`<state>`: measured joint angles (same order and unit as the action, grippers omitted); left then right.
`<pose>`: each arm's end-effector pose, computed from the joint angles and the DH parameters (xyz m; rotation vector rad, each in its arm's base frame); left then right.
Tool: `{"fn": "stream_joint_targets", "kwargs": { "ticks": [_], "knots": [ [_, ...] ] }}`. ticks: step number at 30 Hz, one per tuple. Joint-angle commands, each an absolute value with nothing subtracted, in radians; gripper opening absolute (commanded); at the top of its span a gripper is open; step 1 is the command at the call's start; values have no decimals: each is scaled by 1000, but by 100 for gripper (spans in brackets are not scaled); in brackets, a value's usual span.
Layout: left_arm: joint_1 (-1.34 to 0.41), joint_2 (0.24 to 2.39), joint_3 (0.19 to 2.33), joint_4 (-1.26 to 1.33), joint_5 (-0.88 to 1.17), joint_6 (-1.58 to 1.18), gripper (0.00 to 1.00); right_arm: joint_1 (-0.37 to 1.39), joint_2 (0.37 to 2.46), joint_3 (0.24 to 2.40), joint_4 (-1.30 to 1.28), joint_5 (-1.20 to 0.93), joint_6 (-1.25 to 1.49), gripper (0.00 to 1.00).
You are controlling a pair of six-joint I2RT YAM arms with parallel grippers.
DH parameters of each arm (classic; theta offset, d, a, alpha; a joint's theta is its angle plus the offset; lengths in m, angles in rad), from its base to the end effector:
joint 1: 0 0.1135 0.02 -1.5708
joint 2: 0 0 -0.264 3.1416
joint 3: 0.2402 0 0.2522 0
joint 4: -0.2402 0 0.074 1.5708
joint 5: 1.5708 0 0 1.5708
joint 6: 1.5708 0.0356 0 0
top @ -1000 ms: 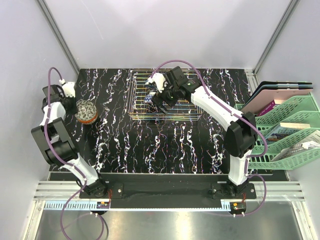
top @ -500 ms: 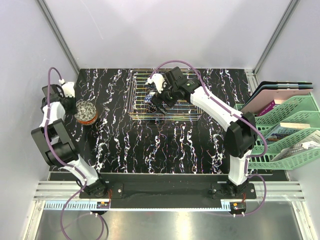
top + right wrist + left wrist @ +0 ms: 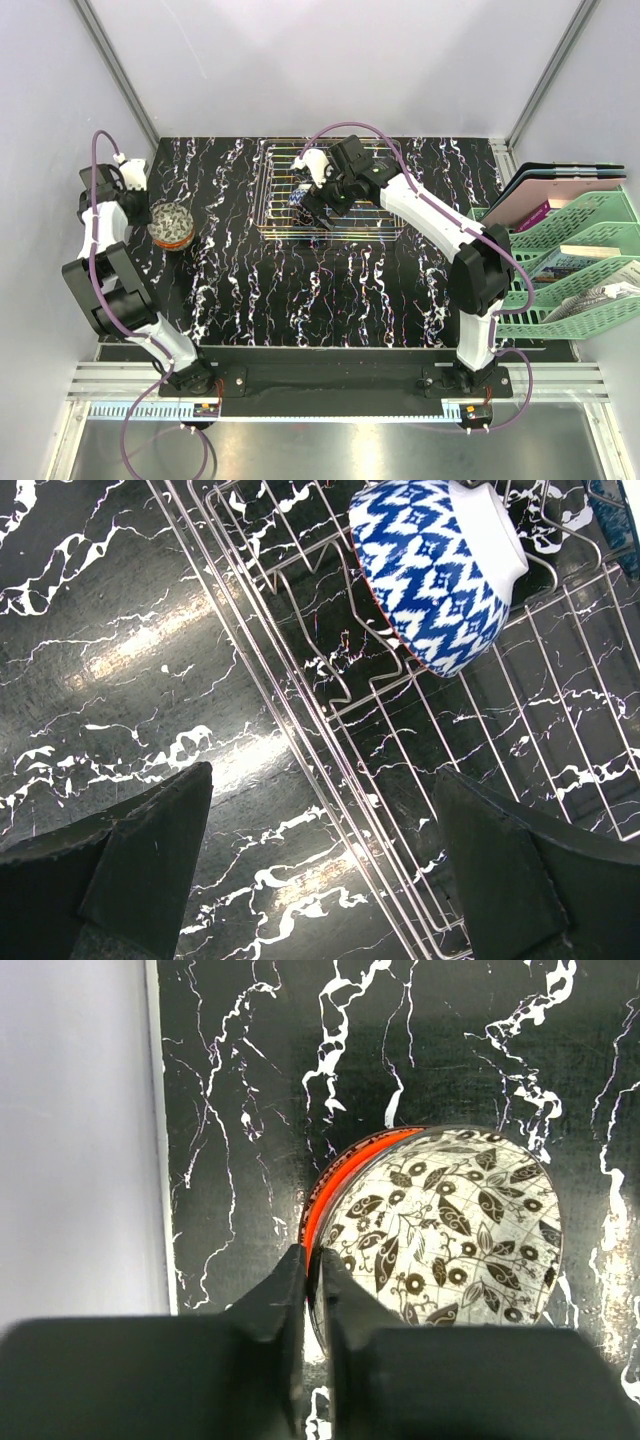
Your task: Load the bowls into the dish rack
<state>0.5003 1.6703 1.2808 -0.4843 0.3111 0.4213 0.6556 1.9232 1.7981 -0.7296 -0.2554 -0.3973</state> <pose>0.3254 0.1655 0.2560 0.0416 2.3893 0.0503 0.3376 0.2710 0.3084 -1.3222 2.0427 0.4266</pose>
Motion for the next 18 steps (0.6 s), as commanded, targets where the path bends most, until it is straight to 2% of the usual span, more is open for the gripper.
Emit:
{"fn": "stream_joint_targets", "kwargs": {
  "ticks": [1,4,6,11,18],
  "knots": [
    [500,1623,1321,-463,327,419,0,670,1875,1799,-704,-271,-402,99],
    [500,1624,1322,-463,325,420,1,670,1878,1804,-704,-271,-402,99],
    [500,1629,1319,-462,324,425,16,670,1879,1805,-704,-271,-400,99],
    [500,1646,1309,-463,325,425,35,673,1882,1805,-704,-273,-400,99],
    [500,1663,1304,-463,324,428,35,675,1882,1807,-704,-275,-400,99]
  ]
}}
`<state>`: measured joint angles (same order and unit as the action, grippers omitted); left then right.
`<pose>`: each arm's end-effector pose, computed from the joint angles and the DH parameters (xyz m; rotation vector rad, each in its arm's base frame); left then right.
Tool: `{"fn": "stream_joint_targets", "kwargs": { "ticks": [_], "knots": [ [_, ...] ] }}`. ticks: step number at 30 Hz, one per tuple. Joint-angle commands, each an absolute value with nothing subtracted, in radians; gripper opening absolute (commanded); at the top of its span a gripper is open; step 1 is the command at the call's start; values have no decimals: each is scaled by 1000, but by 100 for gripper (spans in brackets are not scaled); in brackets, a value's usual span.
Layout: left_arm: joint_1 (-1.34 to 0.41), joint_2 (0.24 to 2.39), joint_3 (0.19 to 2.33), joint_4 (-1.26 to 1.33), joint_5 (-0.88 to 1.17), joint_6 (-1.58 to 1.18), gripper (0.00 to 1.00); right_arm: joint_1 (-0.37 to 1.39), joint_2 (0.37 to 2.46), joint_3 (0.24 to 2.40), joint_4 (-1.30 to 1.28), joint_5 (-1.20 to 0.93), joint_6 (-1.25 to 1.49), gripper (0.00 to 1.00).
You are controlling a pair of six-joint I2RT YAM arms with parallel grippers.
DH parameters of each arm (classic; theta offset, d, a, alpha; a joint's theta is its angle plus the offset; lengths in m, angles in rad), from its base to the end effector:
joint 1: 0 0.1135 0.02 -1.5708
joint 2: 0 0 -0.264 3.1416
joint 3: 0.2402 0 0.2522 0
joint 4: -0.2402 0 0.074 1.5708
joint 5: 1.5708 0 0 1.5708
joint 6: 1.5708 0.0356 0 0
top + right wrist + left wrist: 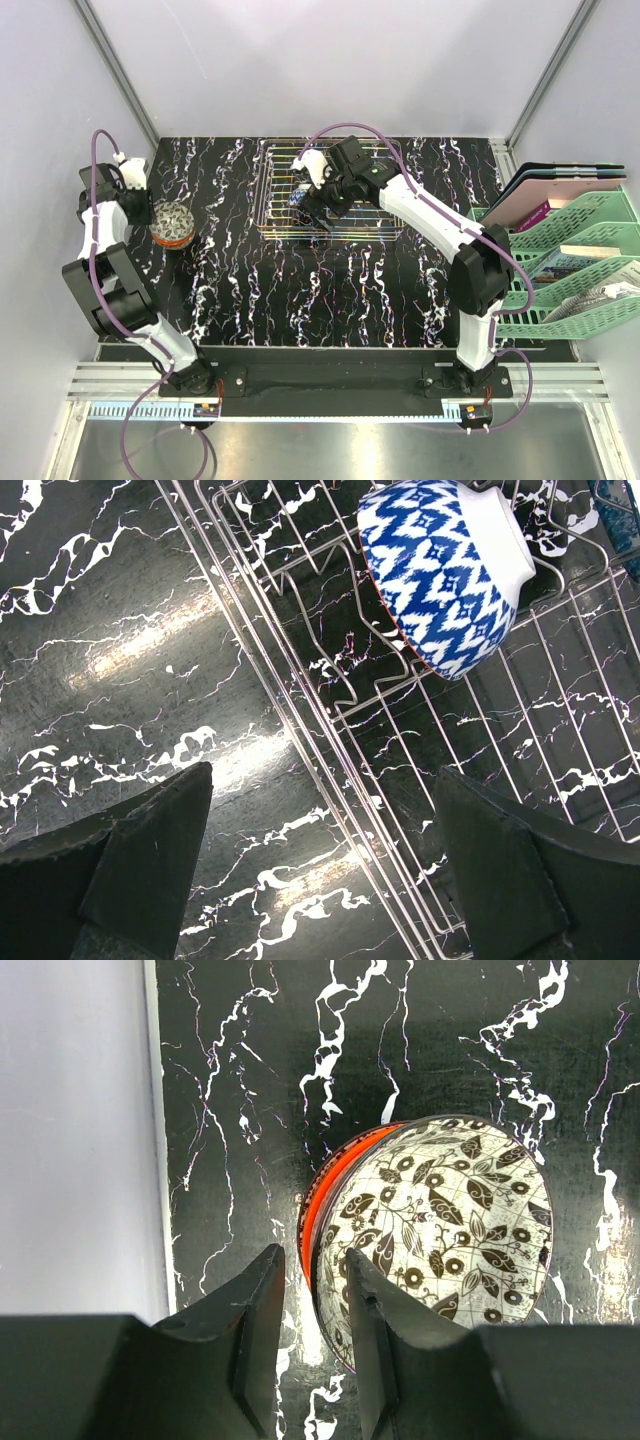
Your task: Load the bowls into the dish rack
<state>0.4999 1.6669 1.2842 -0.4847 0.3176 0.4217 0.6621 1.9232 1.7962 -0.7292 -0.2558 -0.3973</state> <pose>0.3254 0.1651 0.2582 0.0467 2.3812 0.0469 0.3358 0.2732 0.3079 -1.3299 2.0402 0.4300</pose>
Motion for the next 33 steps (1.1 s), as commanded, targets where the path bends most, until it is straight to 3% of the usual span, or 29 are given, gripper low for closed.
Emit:
{"fn": "stream_joint_targets", "kwargs": {
  "ticks": [1,18,23,33],
  "knots": [
    [499,1664,1304,-463,325,428,35,676,1882,1807,-703,-273,-402,99],
    [488,1718,1299,-457,275,436,35,680,1890,1812,-704,-272,-400,99],
    [485,1715,1298,-457,276,434,19,681,1891,1813,-703,-270,-400,99],
    [479,1689,1301,-457,275,434,15,681,1890,1806,-704,-276,-400,100]
  ]
}}
